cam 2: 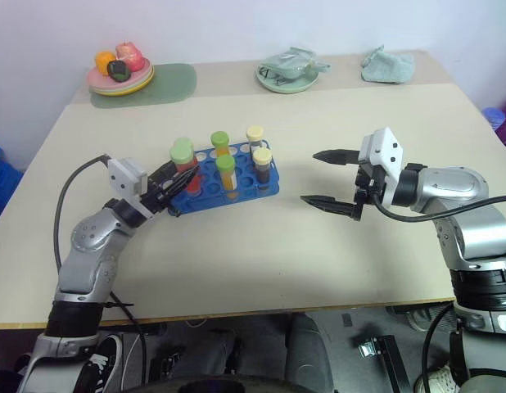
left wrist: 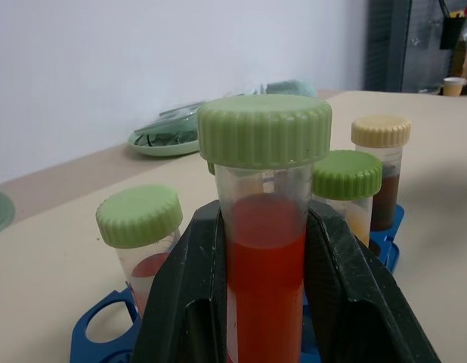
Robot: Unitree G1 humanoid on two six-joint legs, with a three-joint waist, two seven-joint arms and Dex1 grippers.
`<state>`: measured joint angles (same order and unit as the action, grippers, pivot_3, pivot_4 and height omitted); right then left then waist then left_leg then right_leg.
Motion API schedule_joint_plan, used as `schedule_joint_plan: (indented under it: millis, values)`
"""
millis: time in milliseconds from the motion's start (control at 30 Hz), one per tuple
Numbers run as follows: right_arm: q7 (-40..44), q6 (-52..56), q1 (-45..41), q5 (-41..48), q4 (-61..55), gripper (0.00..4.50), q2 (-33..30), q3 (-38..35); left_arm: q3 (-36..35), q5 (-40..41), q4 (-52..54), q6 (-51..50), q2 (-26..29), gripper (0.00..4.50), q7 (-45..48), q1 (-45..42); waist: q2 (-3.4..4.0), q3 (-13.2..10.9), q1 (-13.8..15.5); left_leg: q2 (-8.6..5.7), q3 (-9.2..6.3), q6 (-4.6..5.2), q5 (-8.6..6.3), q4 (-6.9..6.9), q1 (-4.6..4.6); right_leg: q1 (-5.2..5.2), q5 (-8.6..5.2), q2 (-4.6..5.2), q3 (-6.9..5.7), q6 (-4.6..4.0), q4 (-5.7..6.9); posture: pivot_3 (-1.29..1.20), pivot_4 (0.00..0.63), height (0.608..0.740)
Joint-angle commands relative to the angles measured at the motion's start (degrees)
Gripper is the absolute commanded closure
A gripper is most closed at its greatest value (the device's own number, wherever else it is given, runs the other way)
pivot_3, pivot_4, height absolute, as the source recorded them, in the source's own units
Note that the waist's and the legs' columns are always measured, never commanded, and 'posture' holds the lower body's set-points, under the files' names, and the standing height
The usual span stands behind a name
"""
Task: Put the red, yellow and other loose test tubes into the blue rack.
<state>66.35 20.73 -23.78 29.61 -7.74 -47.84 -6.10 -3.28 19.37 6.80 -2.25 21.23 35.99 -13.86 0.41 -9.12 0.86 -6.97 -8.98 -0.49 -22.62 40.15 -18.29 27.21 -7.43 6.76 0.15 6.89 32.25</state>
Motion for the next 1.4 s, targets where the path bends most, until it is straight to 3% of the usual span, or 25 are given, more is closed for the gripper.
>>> schedule_joint_plan:
  millis: [33, 467, 700, 733, 867, 1100, 1267, 1400]
  values:
    - [-0.2, -0.6, -0.6, 0.7, -2.0, 0.0, -0.5, -1.8, 0.7, 0.1, 2.5, -1.2, -0.3, 3.73, -0.4, 0.2, 0.0, 0.0, 0.0, 0.0, 0.0, 0.0, 0.0, 0.0, 0.0, 0.0, 0.0, 0.0, 0.0, 0.0, 0.0, 0.0, 0.15, 0.74]
    - [-0.2, -0.8, -0.4, 0.6, -2.0, 0.0, -0.6, -1.8, -0.5, 1.5, 3.4, -4.2, -1.2, 3.73, -2.1, 1.0, 0.0, 0.0, 0.0, 0.0, 0.0, 0.0, 0.0, 0.0, 0.0, 0.0, 0.0, 0.0, 0.0, 0.0, -0.01, 0.0, 0.15, 0.74]
    - [0.0, -1.2, -1.1, 0.2, -1.1, 0.0, -0.3, -1.3, -1.3, 1.8, 3.9, -2.8, 0.2, 0.2, 0.0, 1.2, 0.0, 0.0, 0.0, 0.0, -0.01, 0.0, 0.0, 0.0, 0.0, 0.0, 0.0, 0.0, 0.0, 0.0, -0.01, 0.0, 0.15, 0.74]
    - [0.2, -1.5, -1.1, 0.1, -0.9, 0.0, -0.3, -1.2, -1.9, 2.5, 4.6, -3.1, 0.7, 0.03, 0.4, 1.7, 0.0, 0.0, 0.0, 0.0, -0.01, 0.0, 0.0, 0.0, 0.0, 0.0, 0.0, 0.0, 0.0, 0.0, -0.01, 0.0, 0.15, 0.74]
    - [0.7, -2.2, -1.5, -0.2, 0.4, 0.0, -0.2, -1.1, -3.9, 4.6, 7.5, -3.7, 3.6, 0.03, 2.7, 4.3, 0.0, 0.0, -0.1, 0.01, -0.01, 0.0, 0.0, -0.02, 0.0, 0.02, 0.0, -0.01, 0.0, 0.0, -0.01, 0.0, 0.15, 0.74]
    - [2.2, -3.0, -1.5, 0.2, 1.8, 0.0, -0.3, -1.0, -11.9, 14.2, 12.4, -9.4, 13.3, 0.03, 10.6, 10.4, 0.01, 0.0, -0.1, 0.05, -0.01, 0.01, -0.01, -0.06, 0.0, 0.03, -0.01, -0.05, 0.0, -0.01, -0.01, 0.0, 0.15, 0.74]
    - [2.9, -2.2, 0.8, 1.5, 1.4, 0.0, -0.4, -2.3, -16.5, 17.2, 10.2, -12.4, 21.0, 0.03, 16.2, 9.6, 0.01, 0.0, 0.0, 0.04, -0.01, 0.03, -0.02, -0.05, 0.0, 0.0, -0.01, -0.05, -0.01, -0.01, -0.02, 0.0, 0.15, 0.74]
    - [3.9, -3.2, 3.8, 1.2, 2.0, 0.0, -1.4, -3.6, -17.0, 16.8, 7.1, -11.4, 24.1, 0.03, 20.2, 8.2, 0.02, 0.0, -0.1, 0.04, -0.01, 0.04, -0.02, -0.06, 0.0, 0.01, -0.01, -0.06, -0.01, -0.01, -0.02, 0.0, 0.15, 0.74]
